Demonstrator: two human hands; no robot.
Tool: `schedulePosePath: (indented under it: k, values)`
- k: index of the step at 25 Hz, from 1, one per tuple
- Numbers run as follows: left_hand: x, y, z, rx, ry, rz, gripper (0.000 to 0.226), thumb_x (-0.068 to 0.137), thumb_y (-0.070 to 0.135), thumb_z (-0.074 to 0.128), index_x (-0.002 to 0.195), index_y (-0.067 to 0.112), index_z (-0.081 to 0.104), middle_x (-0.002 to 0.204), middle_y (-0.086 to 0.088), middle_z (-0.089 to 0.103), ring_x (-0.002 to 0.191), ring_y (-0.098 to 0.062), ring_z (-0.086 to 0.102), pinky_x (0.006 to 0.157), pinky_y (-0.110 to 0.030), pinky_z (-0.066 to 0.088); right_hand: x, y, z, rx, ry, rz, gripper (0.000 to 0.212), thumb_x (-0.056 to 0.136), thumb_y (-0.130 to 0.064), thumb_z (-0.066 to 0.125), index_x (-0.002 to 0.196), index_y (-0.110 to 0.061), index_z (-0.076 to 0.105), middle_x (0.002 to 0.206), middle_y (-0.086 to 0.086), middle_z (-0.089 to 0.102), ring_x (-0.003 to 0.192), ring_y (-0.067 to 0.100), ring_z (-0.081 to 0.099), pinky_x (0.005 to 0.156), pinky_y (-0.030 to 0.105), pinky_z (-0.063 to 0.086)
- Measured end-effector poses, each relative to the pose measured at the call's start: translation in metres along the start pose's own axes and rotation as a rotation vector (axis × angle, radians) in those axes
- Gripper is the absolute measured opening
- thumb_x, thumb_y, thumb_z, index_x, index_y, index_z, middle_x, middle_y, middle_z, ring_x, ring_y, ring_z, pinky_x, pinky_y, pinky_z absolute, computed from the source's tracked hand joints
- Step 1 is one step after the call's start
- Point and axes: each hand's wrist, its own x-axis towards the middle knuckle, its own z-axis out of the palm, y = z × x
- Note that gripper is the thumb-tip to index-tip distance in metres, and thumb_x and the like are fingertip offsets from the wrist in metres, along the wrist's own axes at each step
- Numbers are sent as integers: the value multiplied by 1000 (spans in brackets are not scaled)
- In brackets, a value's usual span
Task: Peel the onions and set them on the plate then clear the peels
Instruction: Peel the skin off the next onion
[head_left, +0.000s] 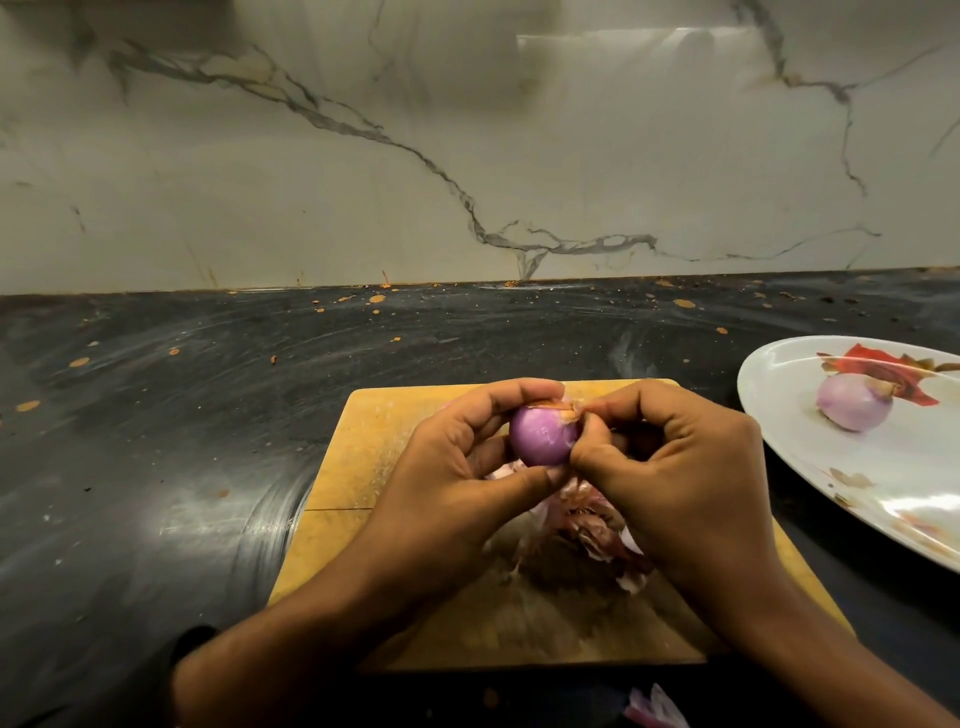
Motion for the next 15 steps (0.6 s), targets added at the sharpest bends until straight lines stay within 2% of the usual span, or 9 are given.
schedulePosePath:
  k: [5, 8, 13, 15]
  values:
    - [2, 4, 0, -175, 5, -61, 54, 70, -4, 69, 122, 10, 60, 118, -8, 71, 109, -25, 70, 84, -28, 59, 4, 0, -3, 239, -28, 255, 7, 86, -12, 73, 85, -18, 77, 73, -5, 76, 68, 13, 74, 60, 29, 61]
    - [2, 3, 1, -234, 13, -76, 56, 69, -4, 68, 122, 9, 59, 120, -9, 70, 111, -27, 69, 87, -32, 59, 9, 2, -2, 373, -71, 395, 9, 91, -9, 68, 88, -11, 75, 75, 4, 76, 67, 22, 75, 60, 32, 62]
    - [4, 3, -2, -232, 36, -92, 57, 69, -1, 70, 123, 13, 58, 117, -10, 71, 109, -28, 69, 87, -31, 58, 7, 0, 1, 337, -154, 347, 19, 89, -30, 67, 101, -18, 75, 92, -2, 77, 85, 14, 75, 67, 29, 62]
    - [3, 4, -1, -232, 41, -91, 56, 68, -1, 71, 121, 13, 59, 116, -11, 71, 108, -29, 69, 86, -31, 59, 8, -1, 0, 380, -179, 361, 21, 85, -29, 68, 99, -16, 76, 90, -2, 78, 81, 15, 76, 66, 30, 62]
